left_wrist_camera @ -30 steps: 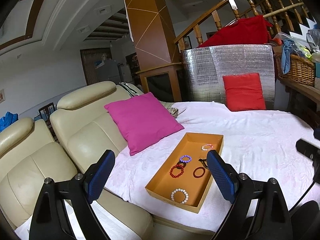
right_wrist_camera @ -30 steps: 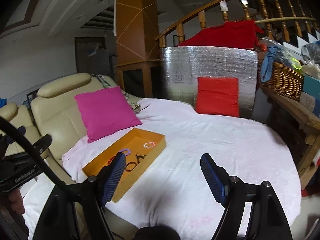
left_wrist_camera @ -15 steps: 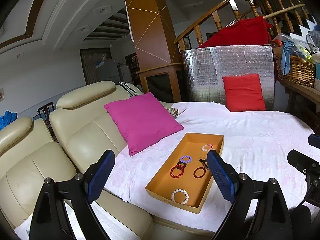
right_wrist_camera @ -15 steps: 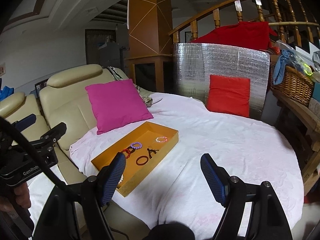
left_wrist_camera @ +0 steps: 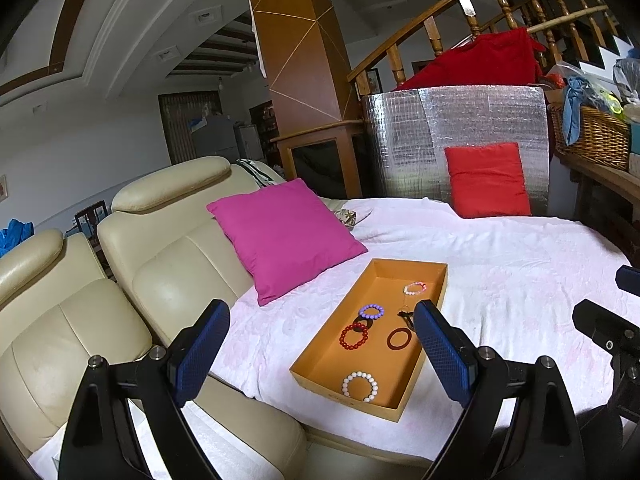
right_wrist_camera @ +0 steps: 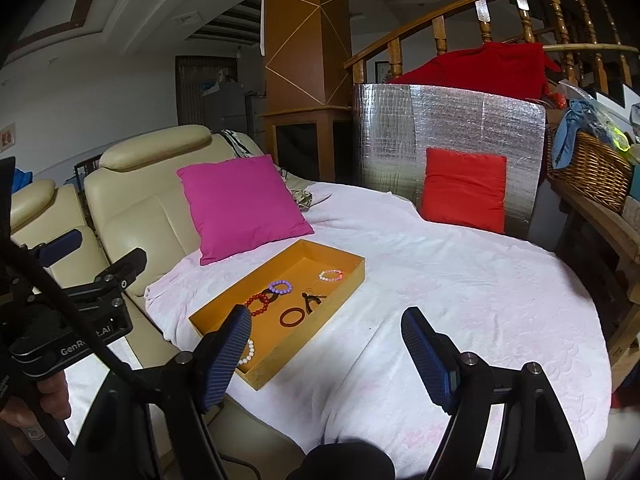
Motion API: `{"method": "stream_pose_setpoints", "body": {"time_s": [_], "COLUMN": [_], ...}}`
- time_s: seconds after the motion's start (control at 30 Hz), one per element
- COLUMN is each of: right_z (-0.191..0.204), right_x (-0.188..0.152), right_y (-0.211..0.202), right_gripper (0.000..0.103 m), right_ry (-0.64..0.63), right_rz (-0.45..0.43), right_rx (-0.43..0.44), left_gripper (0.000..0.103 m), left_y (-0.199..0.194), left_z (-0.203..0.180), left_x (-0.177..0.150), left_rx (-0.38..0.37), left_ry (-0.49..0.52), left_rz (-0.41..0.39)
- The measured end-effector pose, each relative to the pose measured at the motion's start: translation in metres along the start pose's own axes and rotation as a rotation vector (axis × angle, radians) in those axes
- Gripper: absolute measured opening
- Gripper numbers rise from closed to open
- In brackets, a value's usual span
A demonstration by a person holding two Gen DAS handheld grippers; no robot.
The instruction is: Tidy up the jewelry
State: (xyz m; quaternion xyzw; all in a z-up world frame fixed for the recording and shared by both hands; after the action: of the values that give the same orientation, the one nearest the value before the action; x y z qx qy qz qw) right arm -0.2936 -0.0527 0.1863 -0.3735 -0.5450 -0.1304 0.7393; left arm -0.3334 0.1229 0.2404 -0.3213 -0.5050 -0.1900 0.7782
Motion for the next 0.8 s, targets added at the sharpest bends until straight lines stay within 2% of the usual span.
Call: {"method": "stream_pose_setpoints", "body": {"time_s": [0.8], "right_z": [0.017], "right_x": [0.0], "right_y": [0.027], "right_gripper": [0.081], "right_ry": [-0.019], "right_rz": [0.038], "right_rx": [0.018], "left_gripper": [0.093], "left_y": [0.027], "left_z": [0.01], "left_x": [-0.018], "left_rx": [0.016], "left_ry": [-0.012], "left_rz": [0.061]}}
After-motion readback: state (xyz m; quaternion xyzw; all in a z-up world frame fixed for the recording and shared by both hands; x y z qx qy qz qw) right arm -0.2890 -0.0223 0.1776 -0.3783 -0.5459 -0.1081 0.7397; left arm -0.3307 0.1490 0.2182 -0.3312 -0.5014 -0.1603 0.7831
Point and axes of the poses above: each gripper's, at about its wrist camera, not at the fingertips, and y roughly the way its jaws point, z to its left, x to its top, the point moved 8 cm from there along y, roughly the way its jaws point, and after that the axes turned 14 degrees about x, right-handed, at the moved point
